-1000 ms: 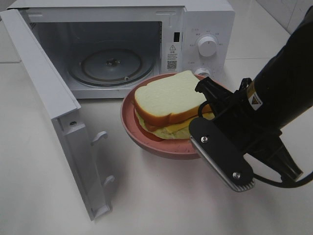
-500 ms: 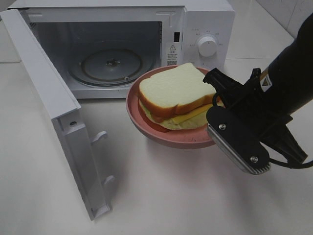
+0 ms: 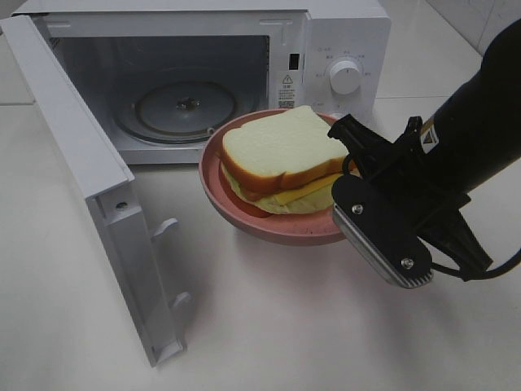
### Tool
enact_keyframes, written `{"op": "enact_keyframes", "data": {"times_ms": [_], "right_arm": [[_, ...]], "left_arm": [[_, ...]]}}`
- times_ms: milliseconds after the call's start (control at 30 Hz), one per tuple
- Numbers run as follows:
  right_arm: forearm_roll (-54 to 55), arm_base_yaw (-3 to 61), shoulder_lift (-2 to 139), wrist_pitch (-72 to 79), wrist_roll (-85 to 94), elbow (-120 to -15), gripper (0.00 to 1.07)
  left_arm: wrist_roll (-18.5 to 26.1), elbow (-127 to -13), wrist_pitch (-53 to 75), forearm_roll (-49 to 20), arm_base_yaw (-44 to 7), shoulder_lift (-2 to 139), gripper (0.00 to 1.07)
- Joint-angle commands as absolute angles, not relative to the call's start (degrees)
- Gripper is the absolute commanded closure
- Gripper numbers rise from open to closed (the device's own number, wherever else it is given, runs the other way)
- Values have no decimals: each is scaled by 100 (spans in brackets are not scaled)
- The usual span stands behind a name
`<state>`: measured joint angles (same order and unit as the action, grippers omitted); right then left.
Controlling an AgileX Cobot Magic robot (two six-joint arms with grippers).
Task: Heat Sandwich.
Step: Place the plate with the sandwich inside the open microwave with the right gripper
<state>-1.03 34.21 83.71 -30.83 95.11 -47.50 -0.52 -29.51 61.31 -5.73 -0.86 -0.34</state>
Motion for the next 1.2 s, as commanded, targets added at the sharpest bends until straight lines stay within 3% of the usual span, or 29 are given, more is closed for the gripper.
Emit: {"op": "enact_keyframes", "data": {"times_ms": [33, 667, 1200], "right_arm": [[0, 3415, 8348, -2859, 9574, -4761, 107], [52, 3615, 8514, -2389, 9603, -4801, 107], [69, 3816, 9545, -2406, 9586, -5787, 107]], "left_arm": [[-74, -2939, 6113, -636, -74, -138, 9], [-74, -2939, 6113, -636, -74, -138, 9], [-74, -2939, 6113, -636, -74, -138, 9]]}}
